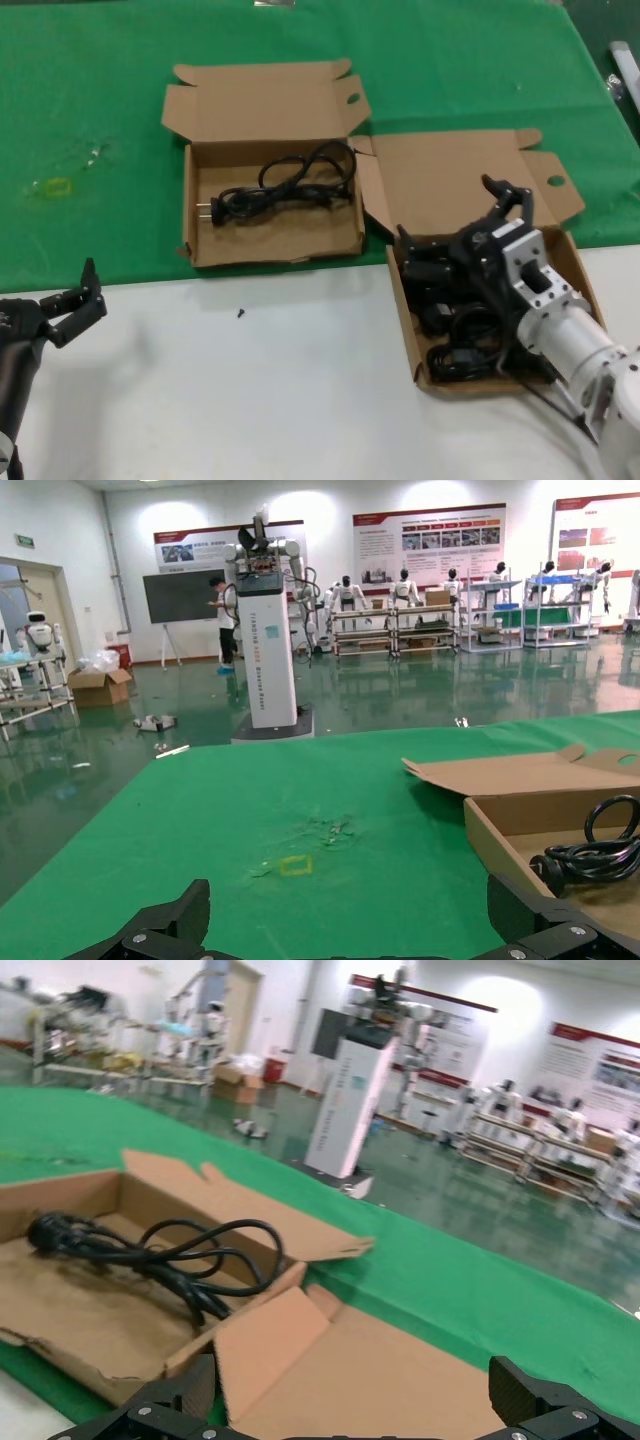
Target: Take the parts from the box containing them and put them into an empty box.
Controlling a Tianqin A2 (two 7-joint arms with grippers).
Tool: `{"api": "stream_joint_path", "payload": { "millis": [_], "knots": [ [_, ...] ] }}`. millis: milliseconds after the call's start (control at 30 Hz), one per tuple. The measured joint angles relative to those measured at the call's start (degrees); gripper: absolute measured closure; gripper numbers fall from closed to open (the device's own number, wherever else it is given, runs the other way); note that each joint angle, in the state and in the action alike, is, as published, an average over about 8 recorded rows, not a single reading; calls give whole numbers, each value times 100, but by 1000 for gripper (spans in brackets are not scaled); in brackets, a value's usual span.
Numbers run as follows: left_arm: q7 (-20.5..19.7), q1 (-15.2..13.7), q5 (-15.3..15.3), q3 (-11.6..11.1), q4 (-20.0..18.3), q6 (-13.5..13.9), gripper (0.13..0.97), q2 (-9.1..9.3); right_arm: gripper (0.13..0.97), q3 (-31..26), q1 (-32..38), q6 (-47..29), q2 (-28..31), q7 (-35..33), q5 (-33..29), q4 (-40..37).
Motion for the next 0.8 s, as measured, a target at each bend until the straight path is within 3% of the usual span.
{"api": "stream_joint_path", "payload": {
  "millis": [467,800],
  "knots": [
    [-1,0,-1,0,0,0,132,0,129,287,-1127,845,125,1150,218,1220],
    [-2,0,0,0,0,0,132,0,129,317,-1246,935,138,1271,241,1350]
  ]
}}
